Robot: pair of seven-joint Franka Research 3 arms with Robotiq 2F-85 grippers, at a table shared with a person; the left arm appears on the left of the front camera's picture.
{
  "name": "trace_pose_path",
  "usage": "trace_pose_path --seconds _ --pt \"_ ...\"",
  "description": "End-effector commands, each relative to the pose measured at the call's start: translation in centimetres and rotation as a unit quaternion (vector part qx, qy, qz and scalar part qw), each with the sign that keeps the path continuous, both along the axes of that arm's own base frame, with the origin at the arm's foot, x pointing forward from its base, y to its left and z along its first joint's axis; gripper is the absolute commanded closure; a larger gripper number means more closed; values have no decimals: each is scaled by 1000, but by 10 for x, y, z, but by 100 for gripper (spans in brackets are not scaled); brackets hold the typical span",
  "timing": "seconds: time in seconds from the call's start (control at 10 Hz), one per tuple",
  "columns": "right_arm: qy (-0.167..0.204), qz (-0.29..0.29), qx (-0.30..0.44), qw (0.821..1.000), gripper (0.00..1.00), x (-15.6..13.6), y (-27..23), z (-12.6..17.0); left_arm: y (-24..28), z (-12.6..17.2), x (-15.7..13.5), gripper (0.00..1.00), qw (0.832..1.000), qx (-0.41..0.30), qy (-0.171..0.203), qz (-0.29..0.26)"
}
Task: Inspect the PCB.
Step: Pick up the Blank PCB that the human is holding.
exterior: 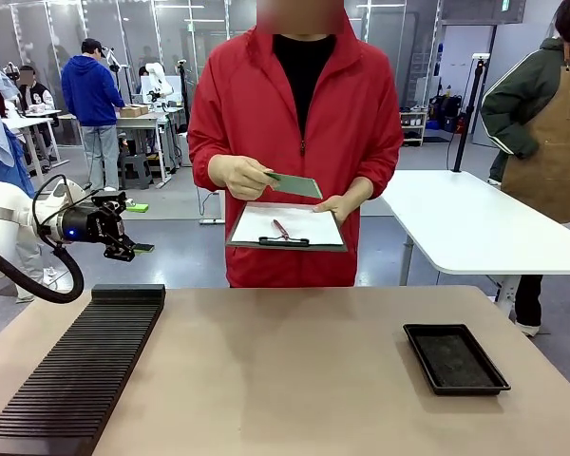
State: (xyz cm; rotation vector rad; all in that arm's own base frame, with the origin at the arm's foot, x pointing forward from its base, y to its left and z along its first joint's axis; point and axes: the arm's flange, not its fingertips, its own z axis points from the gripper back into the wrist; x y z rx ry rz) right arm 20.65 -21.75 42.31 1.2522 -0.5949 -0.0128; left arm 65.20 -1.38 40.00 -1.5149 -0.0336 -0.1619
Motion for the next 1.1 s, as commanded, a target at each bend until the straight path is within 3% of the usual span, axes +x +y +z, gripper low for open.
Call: trace_pose_path --seconds 0.0,0.2,0.4,0.8,1.0 --pt "-11 0 1 1000 0 0 -1 2 0 0 0 0 1000 0 0 0" --pt "-11 0 1 1000 0 0 -1 2 18 28 -31 0 999 24 -17 -17" --pt "-11 0 1 1000 0 0 -1 2 74 47 -84 0 999 -22 -20 -19" --pt "-11 0 1 1000 0 0 -1 2 184 39 -208 0 999 -16 -44 -19" --pt "-11 0 1 1000 0 0 -1 2 237 21 -269 0 997 -18 -69 23"
